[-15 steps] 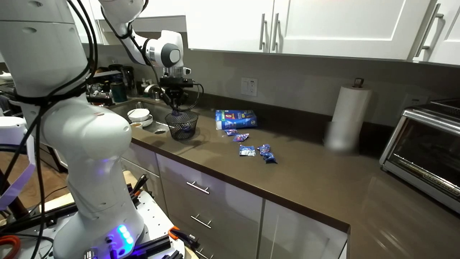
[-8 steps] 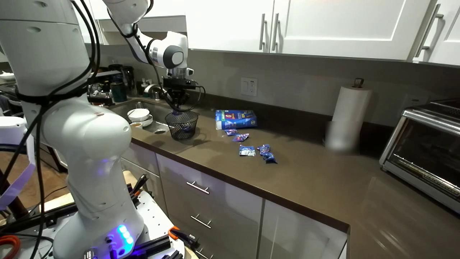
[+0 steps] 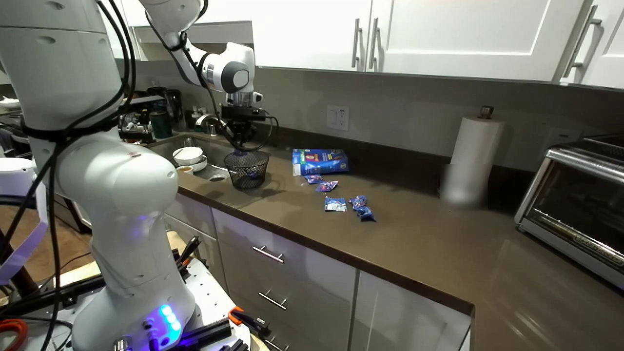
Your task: Place one blue sachet inside the black basket on the left
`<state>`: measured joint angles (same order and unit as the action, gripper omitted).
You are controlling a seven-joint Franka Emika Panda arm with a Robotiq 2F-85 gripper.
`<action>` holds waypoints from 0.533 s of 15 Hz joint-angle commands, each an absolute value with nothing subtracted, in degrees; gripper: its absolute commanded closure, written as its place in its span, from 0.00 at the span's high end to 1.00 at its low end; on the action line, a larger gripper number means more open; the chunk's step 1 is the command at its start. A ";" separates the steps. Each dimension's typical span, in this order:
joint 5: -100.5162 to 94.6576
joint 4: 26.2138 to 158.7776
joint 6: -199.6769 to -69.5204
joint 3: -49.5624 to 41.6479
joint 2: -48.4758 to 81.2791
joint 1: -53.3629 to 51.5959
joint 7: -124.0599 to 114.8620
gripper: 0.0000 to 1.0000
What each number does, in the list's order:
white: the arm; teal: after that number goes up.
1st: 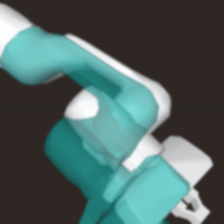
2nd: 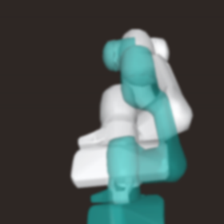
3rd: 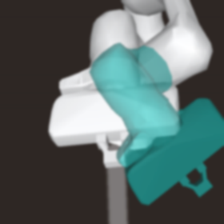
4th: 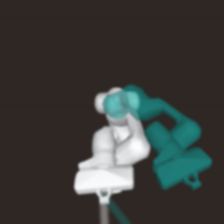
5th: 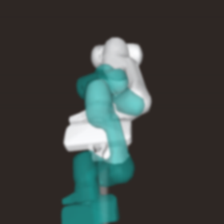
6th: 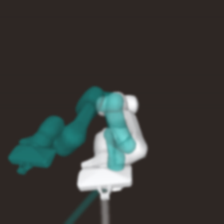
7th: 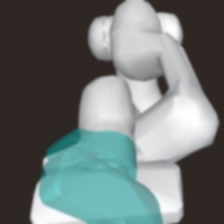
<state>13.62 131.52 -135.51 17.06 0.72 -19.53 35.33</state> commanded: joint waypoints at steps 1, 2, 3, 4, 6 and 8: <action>12.30 131.20 -135.28 17.76 1.01 -19.12 34.32 0.39; 11.79 131.23 -135.27 17.85 1.05 -19.18 33.98 0.45; 11.41 131.37 -135.50 17.99 1.06 -19.29 33.52 0.50; 10.91 131.48 -135.60 18.14 1.14 -19.41 33.02 0.56; 12.51 131.32 -135.31 18.09 1.11 -19.14 34.68 0.44; 12.41 131.32 -135.31 18.33 1.23 -19.20 34.38 0.57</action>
<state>12.49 131.52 -135.49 17.82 1.17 -19.69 34.51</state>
